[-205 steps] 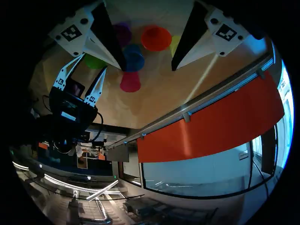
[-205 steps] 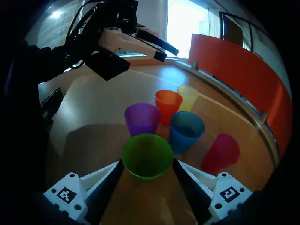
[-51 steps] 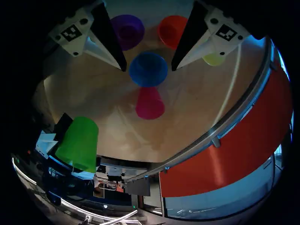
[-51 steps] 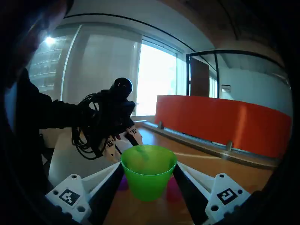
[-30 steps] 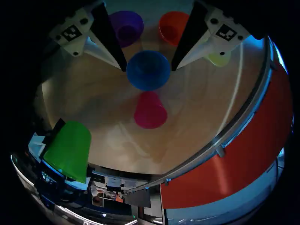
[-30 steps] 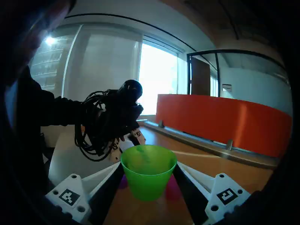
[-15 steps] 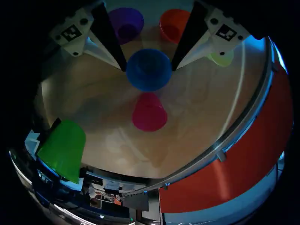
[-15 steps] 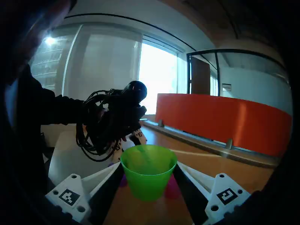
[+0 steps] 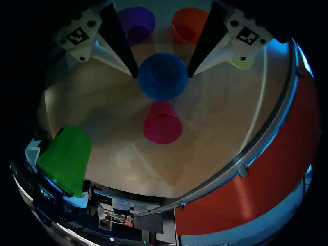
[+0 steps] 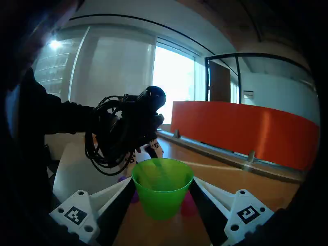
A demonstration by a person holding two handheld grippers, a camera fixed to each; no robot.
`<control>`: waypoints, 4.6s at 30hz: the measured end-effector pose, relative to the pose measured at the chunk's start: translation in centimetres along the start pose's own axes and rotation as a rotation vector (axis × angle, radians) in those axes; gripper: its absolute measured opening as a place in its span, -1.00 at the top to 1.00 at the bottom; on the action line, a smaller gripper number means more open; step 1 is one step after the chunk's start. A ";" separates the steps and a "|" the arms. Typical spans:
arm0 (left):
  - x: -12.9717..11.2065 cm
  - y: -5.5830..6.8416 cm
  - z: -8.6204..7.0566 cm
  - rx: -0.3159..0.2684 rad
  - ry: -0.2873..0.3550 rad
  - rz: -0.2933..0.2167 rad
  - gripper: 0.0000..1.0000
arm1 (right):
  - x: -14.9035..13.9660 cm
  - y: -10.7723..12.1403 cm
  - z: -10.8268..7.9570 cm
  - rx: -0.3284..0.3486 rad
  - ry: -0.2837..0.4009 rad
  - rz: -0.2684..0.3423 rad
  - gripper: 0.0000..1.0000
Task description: Pour water
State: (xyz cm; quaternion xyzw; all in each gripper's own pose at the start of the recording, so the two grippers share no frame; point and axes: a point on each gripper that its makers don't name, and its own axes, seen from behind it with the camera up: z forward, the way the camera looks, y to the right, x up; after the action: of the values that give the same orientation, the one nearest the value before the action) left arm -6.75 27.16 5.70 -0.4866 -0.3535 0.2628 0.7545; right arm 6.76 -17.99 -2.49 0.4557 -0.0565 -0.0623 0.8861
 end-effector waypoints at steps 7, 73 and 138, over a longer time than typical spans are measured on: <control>0.0 0.0 0.3 -0.004 -0.004 -0.010 -0.81 | -0.1 0.0 0.0 -0.001 -0.001 0.003 -0.82; 0.4 -0.1 2.3 0.023 0.010 -0.004 -0.76 | -1.2 0.6 -0.7 -0.023 -0.004 0.016 -0.82; 9.3 -2.3 -14.2 0.280 0.730 -0.171 -0.75 | 2.0 -0.6 -1.1 -0.035 -0.001 -0.024 -0.82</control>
State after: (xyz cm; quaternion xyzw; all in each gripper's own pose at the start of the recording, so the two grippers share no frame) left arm 10.28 25.36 6.42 -0.4093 -0.0622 0.0545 0.9086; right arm 8.86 -17.79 -3.53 0.4409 -0.0501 -0.0743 0.8931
